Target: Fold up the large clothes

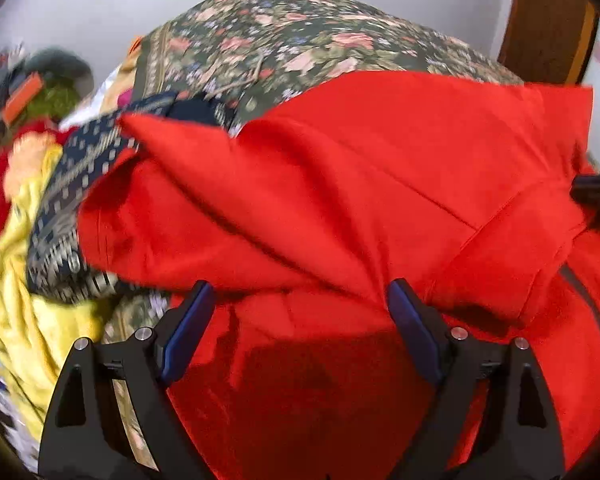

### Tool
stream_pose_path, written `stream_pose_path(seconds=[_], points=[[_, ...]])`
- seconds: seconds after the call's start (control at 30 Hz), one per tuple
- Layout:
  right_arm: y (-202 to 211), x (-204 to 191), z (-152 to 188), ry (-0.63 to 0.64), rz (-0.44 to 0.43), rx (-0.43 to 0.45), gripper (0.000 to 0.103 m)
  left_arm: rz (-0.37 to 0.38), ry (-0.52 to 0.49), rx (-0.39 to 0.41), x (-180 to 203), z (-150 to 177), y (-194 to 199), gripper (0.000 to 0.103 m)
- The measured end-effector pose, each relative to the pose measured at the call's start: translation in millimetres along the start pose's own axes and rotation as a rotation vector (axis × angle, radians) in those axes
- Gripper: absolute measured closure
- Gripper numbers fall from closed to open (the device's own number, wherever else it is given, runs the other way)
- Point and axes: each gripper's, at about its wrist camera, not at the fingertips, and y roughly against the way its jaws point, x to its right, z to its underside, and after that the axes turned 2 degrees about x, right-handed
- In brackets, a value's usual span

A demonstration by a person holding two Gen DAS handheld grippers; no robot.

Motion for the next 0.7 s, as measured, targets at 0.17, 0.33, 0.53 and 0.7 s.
stream_pose_path(seconds=[0.17,0.33,0.53,0.7], points=[[-2,4,2,-0.029,0.071,-0.01,0.097,0.017,0.087,-0.019,-10,12,-4,0.012],[-1,4,7,-0.024,0.11,-0.018,0.097,-0.013,0.079,-0.004,-4,16,-4,0.011],[13,13,16,-0.037,0.12,-0.032,0.096,-0.002,0.079,-0.014,-9,7,11,0.013],[33,45,8,-0.187,-0.041,0.026,0.096,0.025,0.085,0.089,-7,-18,41,0.013]])
